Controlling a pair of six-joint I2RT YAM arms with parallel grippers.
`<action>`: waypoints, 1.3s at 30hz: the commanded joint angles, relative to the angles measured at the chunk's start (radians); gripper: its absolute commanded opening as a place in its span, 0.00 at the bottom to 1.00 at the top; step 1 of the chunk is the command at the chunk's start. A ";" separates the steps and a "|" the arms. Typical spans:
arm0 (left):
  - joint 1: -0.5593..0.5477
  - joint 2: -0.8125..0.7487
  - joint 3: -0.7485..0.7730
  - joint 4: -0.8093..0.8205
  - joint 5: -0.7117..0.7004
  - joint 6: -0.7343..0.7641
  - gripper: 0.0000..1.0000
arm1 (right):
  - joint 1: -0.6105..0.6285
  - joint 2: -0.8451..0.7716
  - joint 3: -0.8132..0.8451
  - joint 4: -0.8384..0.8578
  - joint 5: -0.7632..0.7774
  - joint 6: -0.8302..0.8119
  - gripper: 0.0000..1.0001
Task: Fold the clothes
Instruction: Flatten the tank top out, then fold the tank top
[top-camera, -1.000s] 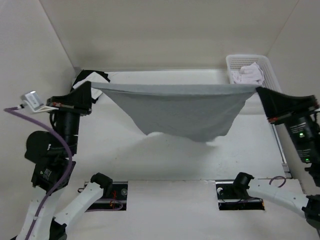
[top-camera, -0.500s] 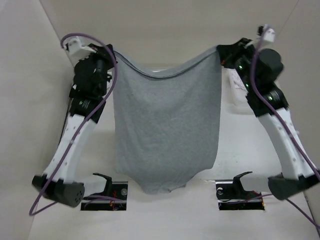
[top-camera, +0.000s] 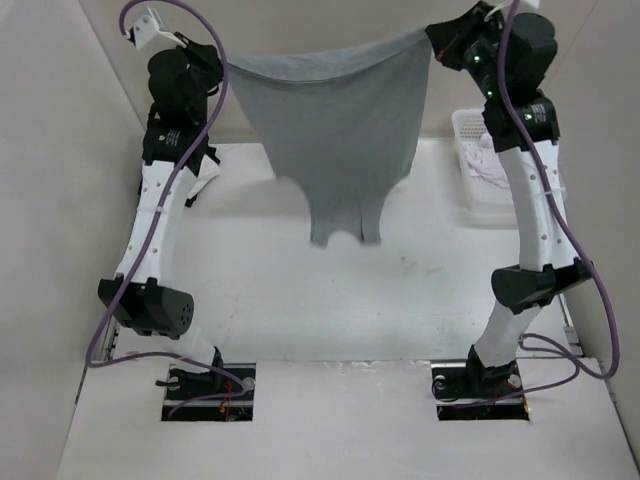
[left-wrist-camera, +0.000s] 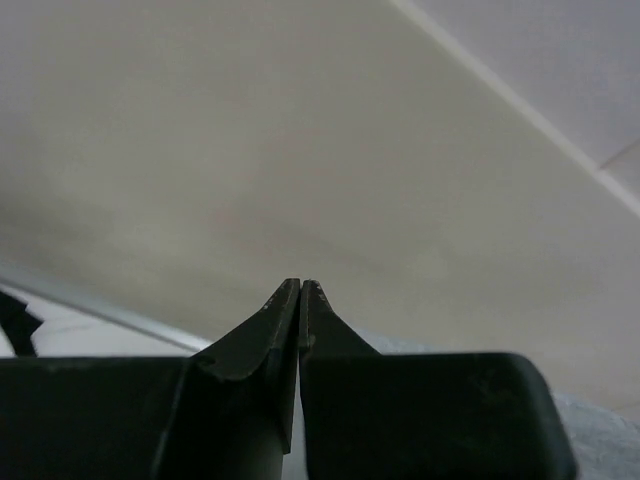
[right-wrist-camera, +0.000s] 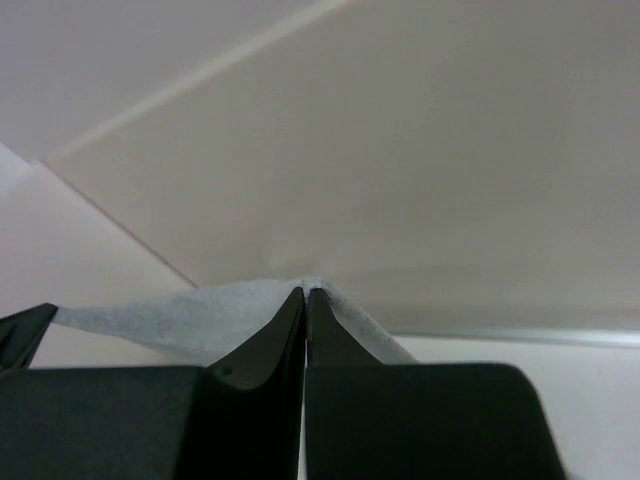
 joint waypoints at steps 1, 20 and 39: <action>0.006 -0.102 0.090 0.066 0.025 -0.003 0.00 | 0.001 -0.080 0.119 0.033 -0.009 0.011 0.00; -0.111 -0.872 -1.163 0.249 -0.044 -0.032 0.00 | 0.178 -1.093 -1.566 0.374 0.142 0.124 0.00; -0.281 -1.422 -1.363 -0.474 -0.078 -0.244 0.00 | 1.088 -1.548 -1.832 -0.459 0.619 0.733 0.00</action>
